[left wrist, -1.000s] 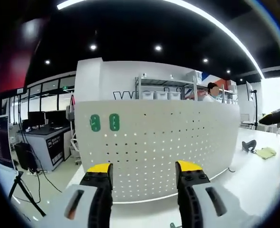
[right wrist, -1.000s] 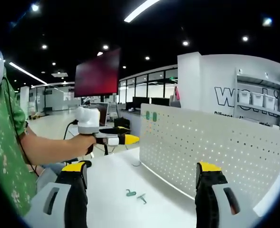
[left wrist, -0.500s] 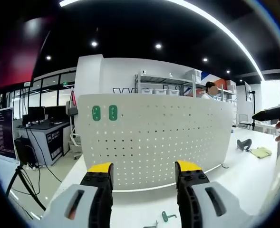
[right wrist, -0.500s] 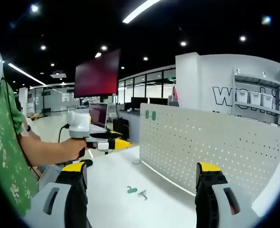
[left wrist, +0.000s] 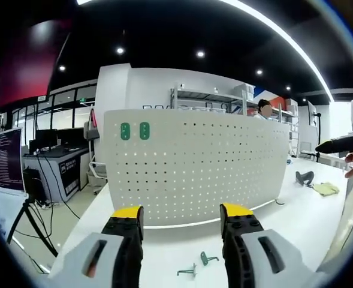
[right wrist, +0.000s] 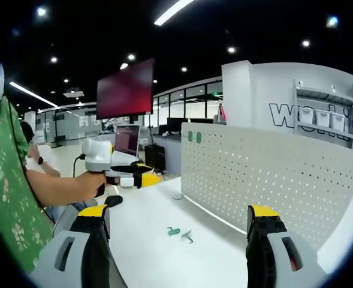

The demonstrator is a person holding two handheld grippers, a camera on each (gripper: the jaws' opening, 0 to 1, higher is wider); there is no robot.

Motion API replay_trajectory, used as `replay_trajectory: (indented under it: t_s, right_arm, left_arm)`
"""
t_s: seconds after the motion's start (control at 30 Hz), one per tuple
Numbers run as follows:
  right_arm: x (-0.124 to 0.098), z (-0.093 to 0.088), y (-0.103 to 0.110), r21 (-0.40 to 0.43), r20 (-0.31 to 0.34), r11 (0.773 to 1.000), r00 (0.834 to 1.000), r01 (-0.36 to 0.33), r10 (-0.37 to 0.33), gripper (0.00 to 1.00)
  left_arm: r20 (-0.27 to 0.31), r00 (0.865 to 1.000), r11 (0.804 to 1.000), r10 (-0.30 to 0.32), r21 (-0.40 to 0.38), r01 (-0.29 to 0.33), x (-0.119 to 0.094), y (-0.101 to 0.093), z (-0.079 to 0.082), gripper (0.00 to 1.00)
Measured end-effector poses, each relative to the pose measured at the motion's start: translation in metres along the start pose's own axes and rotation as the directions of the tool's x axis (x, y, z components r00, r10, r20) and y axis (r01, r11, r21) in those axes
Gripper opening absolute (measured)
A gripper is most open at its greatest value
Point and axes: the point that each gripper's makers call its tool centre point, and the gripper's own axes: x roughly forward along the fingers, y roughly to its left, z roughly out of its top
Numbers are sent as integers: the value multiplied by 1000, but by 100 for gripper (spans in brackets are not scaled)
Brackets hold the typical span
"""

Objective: Insert the hook assembly into the mounting plate slot until the hook locks in place.

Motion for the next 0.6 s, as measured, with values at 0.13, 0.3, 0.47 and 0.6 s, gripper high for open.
replay_trajectory:
  t_s: [0.13, 0.3, 0.47, 0.6]
  right_arm:
    - [0, -2, 3, -2, -5, 1000, 1000, -4, 4, 97]
    - [0, -2, 3, 0, -4, 1000, 1000, -5, 5, 97]
    - [2, -2, 2, -2, -7, 1000, 1000, -7, 7, 97]
    - [5, -3, 0, -2, -10, 1000, 1000, -7, 7, 97]
  left_arm:
    - [-9, 1000, 1000, -4, -2, 4, -3, -3, -6, 53]
    - [-34, 999, 1000, -13, -7, 13, -3, -6, -17, 52]
    - [-54, 998, 1000, -20, -8, 19, 0, -8, -26, 50]
    - [-72, 997, 1000, -22, -8, 21, 5, -7, -36, 48]
